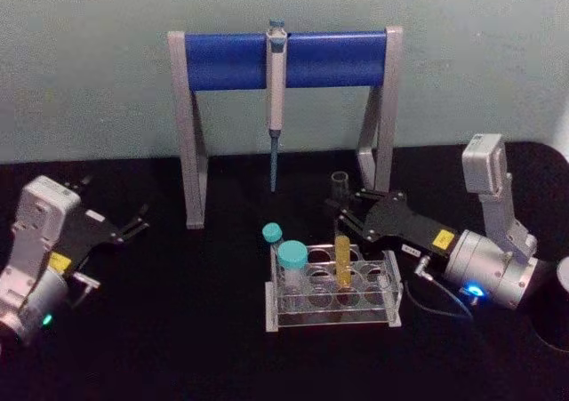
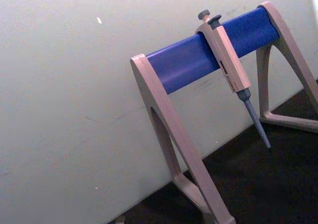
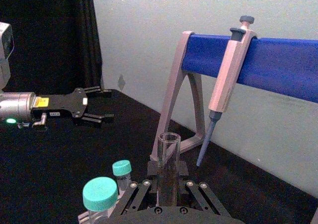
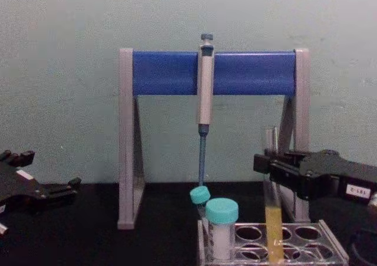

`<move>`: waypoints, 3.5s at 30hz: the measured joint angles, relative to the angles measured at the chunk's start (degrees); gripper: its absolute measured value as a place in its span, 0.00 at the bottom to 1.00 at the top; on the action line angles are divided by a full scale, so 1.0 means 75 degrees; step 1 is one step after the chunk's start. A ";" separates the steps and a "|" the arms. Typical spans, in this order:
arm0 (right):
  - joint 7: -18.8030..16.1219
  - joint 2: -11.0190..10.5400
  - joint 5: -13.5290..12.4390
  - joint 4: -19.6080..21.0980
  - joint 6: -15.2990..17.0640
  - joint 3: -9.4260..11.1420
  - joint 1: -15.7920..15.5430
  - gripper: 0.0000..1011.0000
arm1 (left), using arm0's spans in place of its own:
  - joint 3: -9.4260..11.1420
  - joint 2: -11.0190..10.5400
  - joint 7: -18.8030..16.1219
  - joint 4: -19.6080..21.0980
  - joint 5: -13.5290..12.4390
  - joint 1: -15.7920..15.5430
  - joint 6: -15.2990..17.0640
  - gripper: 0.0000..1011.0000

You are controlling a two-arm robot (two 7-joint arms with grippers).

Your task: Pick up the test tube from the test tube rack, shake it, then place it back into the test tube rack.

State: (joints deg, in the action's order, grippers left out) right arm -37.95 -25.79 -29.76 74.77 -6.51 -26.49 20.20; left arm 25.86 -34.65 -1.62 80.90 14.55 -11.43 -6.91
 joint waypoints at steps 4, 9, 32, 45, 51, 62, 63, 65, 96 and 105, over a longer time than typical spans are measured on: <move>0.0005 0.0002 0.0018 -0.0024 0.0036 -0.0015 0.0013 0.23 | 0.0000 0.0000 0.0000 0.0000 0.0000 0.0000 0.0000 0.99; 0.0008 0.0001 0.0028 -0.0043 0.0069 -0.0031 0.0020 0.23 | 0.0000 0.0000 0.0000 0.0000 0.0000 0.0000 0.0000 0.99; 0.0034 -0.0014 0.0086 -0.0064 0.0126 -0.0083 0.0043 0.23 | 0.0001 0.0000 0.0000 0.0000 0.0000 0.0000 0.0000 0.99; 0.0028 -0.0013 0.0087 -0.0059 0.0124 -0.0076 0.0038 0.23 | 0.0000 0.0000 0.0000 0.0000 0.0000 0.0000 0.0000 0.99; 0.0025 -0.0013 0.0087 -0.0059 0.0123 -0.0072 0.0037 0.28 | 0.0000 0.0000 0.0000 0.0000 0.0000 0.0000 0.0000 0.99; 0.0024 -0.0014 0.0087 -0.0060 0.0123 -0.0070 0.0037 0.64 | 0.0000 0.0000 0.0000 0.0000 0.0000 0.0000 0.0000 0.99; 0.0024 -0.0013 0.0086 -0.0060 0.0124 -0.0070 0.0037 0.68 | 0.0000 0.0000 0.0000 0.0000 0.0000 0.0000 0.0000 0.99; 0.0024 -0.0014 0.0085 -0.0060 0.0124 -0.0070 0.0037 0.72 | 0.0000 0.0000 0.0000 0.0000 0.0000 0.0000 0.0000 0.99; 0.1112 0.0041 0.0008 0.1221 -0.0558 0.0678 -0.0738 0.99 | 0.0000 0.0000 0.0000 0.0000 0.0000 0.0000 0.0000 0.99; 0.3554 0.0364 0.1249 0.1981 0.0013 0.1271 -0.1309 0.99 | 0.0000 0.0000 0.0000 0.0000 0.0000 0.0000 0.0000 0.99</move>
State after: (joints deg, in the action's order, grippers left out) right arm -11.30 -23.06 -20.39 89.63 -6.41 -16.96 10.38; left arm 25.86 -34.65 -1.62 80.90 14.55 -11.43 -6.91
